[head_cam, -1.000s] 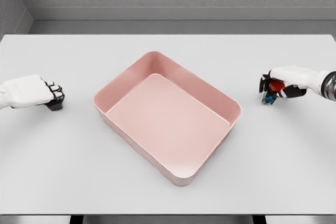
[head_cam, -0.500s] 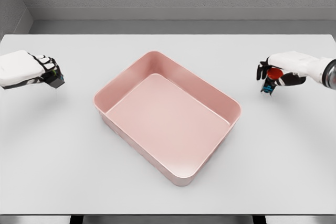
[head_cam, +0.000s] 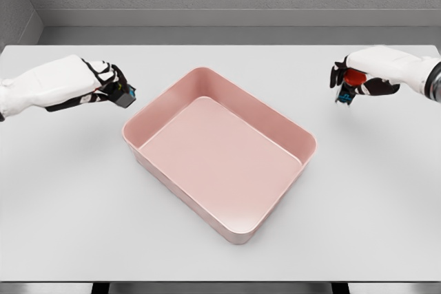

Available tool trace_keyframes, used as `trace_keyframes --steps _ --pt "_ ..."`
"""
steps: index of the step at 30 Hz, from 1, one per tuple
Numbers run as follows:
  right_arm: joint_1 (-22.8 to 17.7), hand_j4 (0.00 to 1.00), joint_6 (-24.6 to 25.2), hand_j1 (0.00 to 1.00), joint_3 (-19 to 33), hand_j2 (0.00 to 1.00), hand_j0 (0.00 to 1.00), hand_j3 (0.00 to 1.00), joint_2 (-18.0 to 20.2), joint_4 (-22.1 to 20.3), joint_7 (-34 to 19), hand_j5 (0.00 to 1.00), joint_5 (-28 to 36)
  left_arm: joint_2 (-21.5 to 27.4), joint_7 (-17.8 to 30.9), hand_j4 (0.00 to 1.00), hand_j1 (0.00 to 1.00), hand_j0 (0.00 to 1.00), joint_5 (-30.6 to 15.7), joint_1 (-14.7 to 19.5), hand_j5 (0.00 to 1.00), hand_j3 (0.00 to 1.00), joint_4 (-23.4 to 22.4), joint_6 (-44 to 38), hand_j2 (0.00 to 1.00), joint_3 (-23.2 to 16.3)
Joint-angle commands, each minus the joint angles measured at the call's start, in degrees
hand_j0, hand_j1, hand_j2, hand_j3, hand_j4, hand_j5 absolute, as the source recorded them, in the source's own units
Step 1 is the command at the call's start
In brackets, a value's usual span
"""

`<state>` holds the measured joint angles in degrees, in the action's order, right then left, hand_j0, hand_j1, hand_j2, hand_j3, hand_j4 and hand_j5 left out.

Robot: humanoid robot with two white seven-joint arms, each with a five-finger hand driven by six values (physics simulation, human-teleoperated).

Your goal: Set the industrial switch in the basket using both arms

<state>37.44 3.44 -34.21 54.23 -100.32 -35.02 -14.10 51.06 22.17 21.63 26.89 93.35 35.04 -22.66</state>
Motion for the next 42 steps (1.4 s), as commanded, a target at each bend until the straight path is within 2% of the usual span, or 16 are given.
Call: trace_keyframes --steps 1,3,8,9,13,16,18,24,28,31,34,38,39,40,42 --pt "0.1 0.46 -1.1 0.46 0.1 0.46 0.46 0.46 -0.3 -0.1 0.0 0.46 0.0 -1.9 0.5 0.19 0.19 0.19 -1.0 0.1 0.19 0.19 2.5 0.0 0.19 -0.5" --pt "0.2 0.46 -2.4 0.46 0.0 0.46 0.46 0.46 -0.5 -0.1 0.0 0.46 0.0 -2.8 0.5 0.19 0.19 0.19 -1.0 1.1 0.19 0.19 2.8 0.0 0.19 -1.4" --pt "0.2 0.47 -12.5 0.47 -0.2 0.47 0.47 0.47 -1.7 -0.1 0.0 0.47 0.1 -6.3 0.7 0.19 0.19 0.19 0.1 1.6 0.19 0.19 4.7 0.0 0.19 -3.5" --pt "0.2 0.47 -13.3 0.47 -0.2 0.47 0.47 0.47 -1.9 -0.1 0.0 0.47 0.1 -7.5 0.8 0.19 0.19 0.19 0.2 1.6 0.19 0.19 4.8 0.0 0.19 -3.9" --pt "0.6 0.47 -17.1 0.47 -0.3 0.47 0.47 0.47 -2.2 -0.1 0.0 0.47 0.1 -10.5 0.8 0.22 0.22 0.22 4.2 1.8 0.22 0.22 5.5 0.0 0.22 -5.0" --pt "1.5 0.47 -18.9 0.47 -0.5 0.47 0.47 0.47 -2.7 -0.1 0.0 0.47 0.1 -11.8 0.8 0.41 0.41 0.41 7.1 3.2 0.41 0.41 5.3 0.0 0.41 -6.9" --pt "2.0 0.47 -19.1 0.47 -1.0 0.47 0.47 0.47 -4.1 -0.1 0.0 0.47 0.1 -12.1 0.8 0.64 0.64 0.64 7.2 3.2 0.64 0.64 5.3 0.0 0.64 -7.1" --pt "3.2 0.47 -23.5 0.47 -2.5 0.47 0.47 0.47 -6.5 -0.1 0.0 0.47 0.2 -13.5 0.6 0.94 0.94 0.94 7.9 3.1 0.94 0.94 5.6 0.0 0.94 -7.4" --pt "5.4 0.47 -26.2 0.47 -5.1 0.47 0.47 0.47 -8.3 -0.2 0.0 0.47 0.1 -14.1 0.5 0.99 0.99 0.99 7.8 3.1 0.99 0.99 6.0 0.0 0.99 -7.6" --pt "6.6 0.47 -30.5 0.47 -7.3 0.47 0.47 0.47 -9.5 -0.1 0.0 0.47 0.1 -14.1 0.5 1.00 1.00 1.00 7.7 3.1 1.00 1.00 6.1 0.0 1.00 -7.6" --pt "8.0 0.47 -30.9 0.47 -10.0 0.47 0.47 0.47 -11.2 -0.1 0.0 0.47 0.2 -14.0 0.5 1.00 1.00 1.00 7.5 3.1 1.00 1.00 6.1 0.0 1.00 -7.5" --pt "8.3 0.48 -31.3 0.48 -11.4 0.48 0.48 0.48 -11.6 -0.1 0.0 0.48 0.1 -13.9 0.7 1.00 1.00 1.00 7.6 3.2 1.00 1.00 6.2 0.0 1.00 -7.5" --pt "8.3 0.58 -31.4 0.58 -11.4 0.58 0.58 0.58 -11.6 -0.1 0.0 0.58 0.1 -13.8 0.7 1.00 1.00 1.00 7.6 3.2 1.00 1.00 6.3 0.0 1.00 -7.5" --pt "8.4 1.00 -31.3 1.00 -11.3 1.00 1.00 1.00 -11.6 -0.1 0.0 1.00 0.1 -13.7 0.7 1.00 1.00 1.00 7.6 3.2 1.00 1.00 6.3 0.0 1.00 -7.5" --pt "8.4 1.00 -31.3 1.00 -11.3 1.00 1.00 1.00 -11.6 -0.1 0.0 1.00 0.1 -13.6 0.7 1.00 1.00 1.00 7.6 3.2 1.00 1.00 6.3 0.0 1.00 -7.5"
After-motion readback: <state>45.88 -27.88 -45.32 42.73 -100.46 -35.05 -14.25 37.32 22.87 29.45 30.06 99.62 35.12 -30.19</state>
